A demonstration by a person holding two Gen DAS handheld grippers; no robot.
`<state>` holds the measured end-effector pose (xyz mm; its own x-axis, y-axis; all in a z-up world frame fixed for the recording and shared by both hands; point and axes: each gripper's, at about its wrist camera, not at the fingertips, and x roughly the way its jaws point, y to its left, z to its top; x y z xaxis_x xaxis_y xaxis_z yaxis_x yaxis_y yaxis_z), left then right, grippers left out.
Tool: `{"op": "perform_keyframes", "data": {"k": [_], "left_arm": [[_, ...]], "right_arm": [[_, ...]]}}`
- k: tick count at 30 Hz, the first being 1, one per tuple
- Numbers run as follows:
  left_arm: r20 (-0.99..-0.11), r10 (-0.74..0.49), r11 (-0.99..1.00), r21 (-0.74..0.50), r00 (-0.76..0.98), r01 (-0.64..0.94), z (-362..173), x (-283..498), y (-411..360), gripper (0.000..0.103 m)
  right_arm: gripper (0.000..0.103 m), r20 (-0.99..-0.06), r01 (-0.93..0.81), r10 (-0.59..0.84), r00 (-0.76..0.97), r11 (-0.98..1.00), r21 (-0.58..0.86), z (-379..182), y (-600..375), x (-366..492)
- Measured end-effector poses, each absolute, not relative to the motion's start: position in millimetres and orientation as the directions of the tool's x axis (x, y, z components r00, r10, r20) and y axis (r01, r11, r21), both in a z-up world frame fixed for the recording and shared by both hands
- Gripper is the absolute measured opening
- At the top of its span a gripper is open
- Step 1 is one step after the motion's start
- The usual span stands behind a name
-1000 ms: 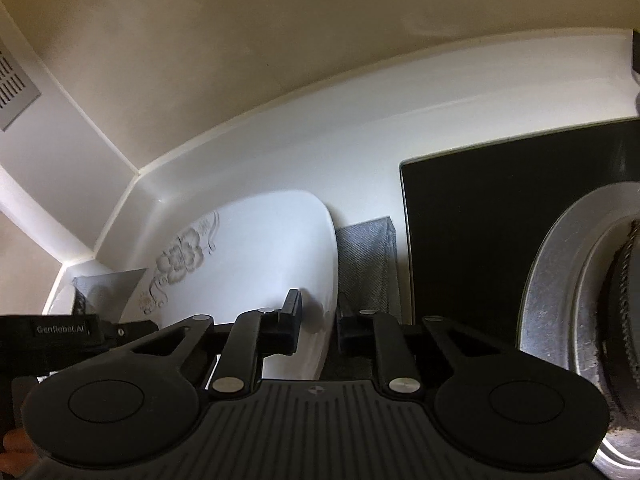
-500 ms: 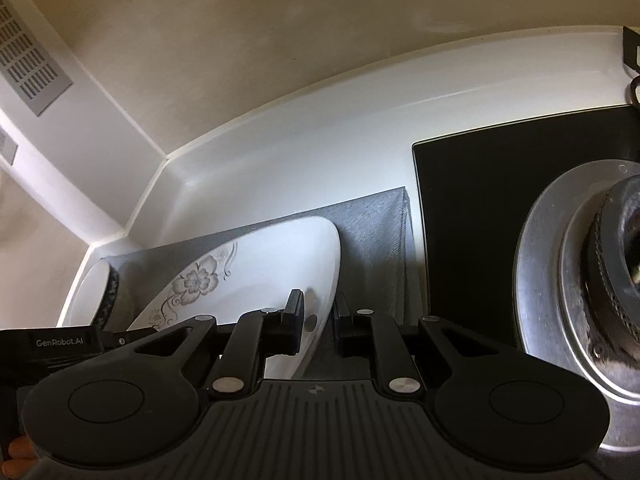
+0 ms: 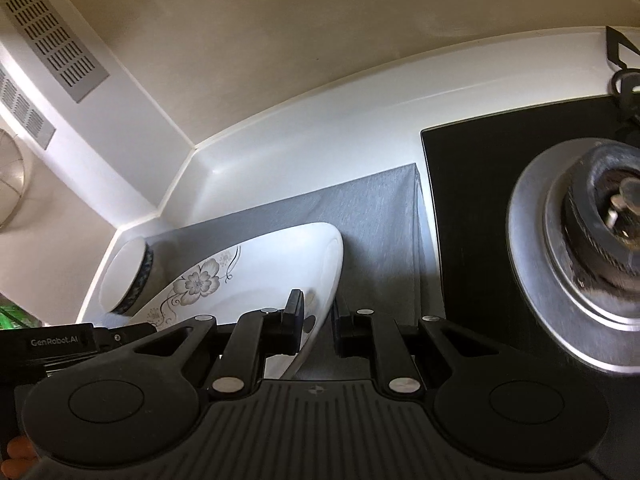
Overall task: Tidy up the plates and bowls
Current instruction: 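Carry the square floral plate back and lower it onto the terracotta plate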
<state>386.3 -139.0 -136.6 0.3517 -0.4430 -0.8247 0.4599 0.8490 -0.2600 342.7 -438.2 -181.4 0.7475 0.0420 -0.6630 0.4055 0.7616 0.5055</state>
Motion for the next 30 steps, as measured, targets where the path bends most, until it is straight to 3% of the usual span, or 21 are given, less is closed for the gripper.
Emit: {"op": "perform_keyframes", "data": {"k": [16,30], "left_arm": [[-0.826,-0.452,0.837,-0.261,0.338,0.481,-141,375,-118,0.030],[-0.848,-0.419,0.838,-0.222,0.325,0.499,-164,382,-137,0.030]], "right_arm": [[0.016,-0.639,0.393,0.033,0.768,0.764,0.512,-166,-399,286],[0.016,-0.635,0.378,0.027,0.772,0.783,0.493,-185,-372,259]]}}
